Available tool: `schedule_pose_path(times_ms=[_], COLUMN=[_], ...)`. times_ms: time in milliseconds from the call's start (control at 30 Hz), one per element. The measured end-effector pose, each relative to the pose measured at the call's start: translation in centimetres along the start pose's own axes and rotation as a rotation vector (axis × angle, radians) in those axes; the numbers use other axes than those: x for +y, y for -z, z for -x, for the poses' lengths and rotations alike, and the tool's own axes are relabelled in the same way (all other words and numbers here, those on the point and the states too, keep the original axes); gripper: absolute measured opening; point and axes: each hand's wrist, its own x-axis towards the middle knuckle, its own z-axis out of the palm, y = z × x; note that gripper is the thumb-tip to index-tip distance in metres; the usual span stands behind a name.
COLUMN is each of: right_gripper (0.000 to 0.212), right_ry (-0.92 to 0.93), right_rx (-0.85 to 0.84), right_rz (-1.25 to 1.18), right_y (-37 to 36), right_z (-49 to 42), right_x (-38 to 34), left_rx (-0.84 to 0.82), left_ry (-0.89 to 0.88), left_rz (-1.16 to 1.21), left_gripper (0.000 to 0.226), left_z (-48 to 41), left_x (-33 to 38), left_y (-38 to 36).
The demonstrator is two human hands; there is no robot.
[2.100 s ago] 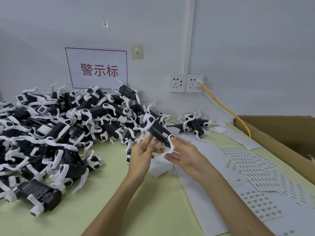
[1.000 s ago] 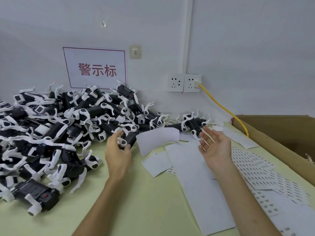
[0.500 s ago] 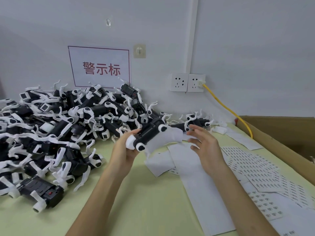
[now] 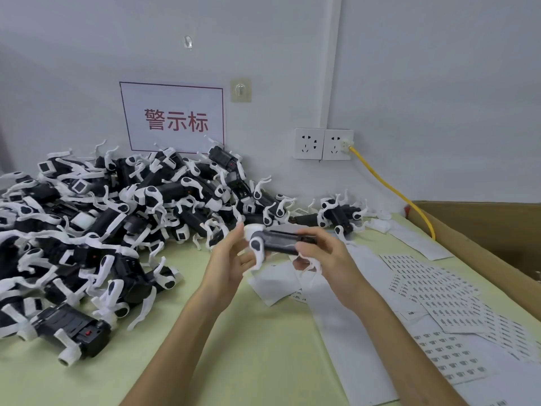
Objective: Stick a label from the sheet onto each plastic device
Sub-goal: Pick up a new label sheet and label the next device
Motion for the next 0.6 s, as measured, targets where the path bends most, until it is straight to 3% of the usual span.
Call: schedule_pose_path(times_ms=[133, 200, 300, 367, 433, 600], right_gripper=[0.009, 0.011, 0.032, 0.041, 0.044, 0.056], right_ry=[-0.034, -0.028, 0.007, 0.045, 0.054, 0.099], right_rx=[0.183, 0.227, 0.165, 0.078, 0.033, -0.034], right_rz=[-0.209, -0.281, -0.383, -0.338, -0.253, 0.038], right_y=[0.5, 0.4, 0.4, 0.4, 0.0, -1.3], right_z=[-0.5, -0.6, -0.6, -0.5, -0.4, 0.2], right_x=[0.3, 0.3, 0.3, 0.2, 0.4, 1.2], left_rx=[0.125, 0.01, -0.286, -0.355, -0.321, -0.175], left_ry=[-0.226, -0.196, 0.014, 0.083, 0.062, -0.041], left_rz=[0.034, 0.018, -0.127, -0.27, -0.312, -0.171], left_gripper=[0.022, 0.032, 0.05, 0.06, 0.063, 0.041], left_z=[-0.1, 0.2, 0.9, 0.9, 1.0, 1.6], left_x=[-0.1, 0.3, 0.8, 0.2, -0.3, -0.5], left_y=[-0.2, -0.2, -1.1, -1.6, -2.1, -2.4])
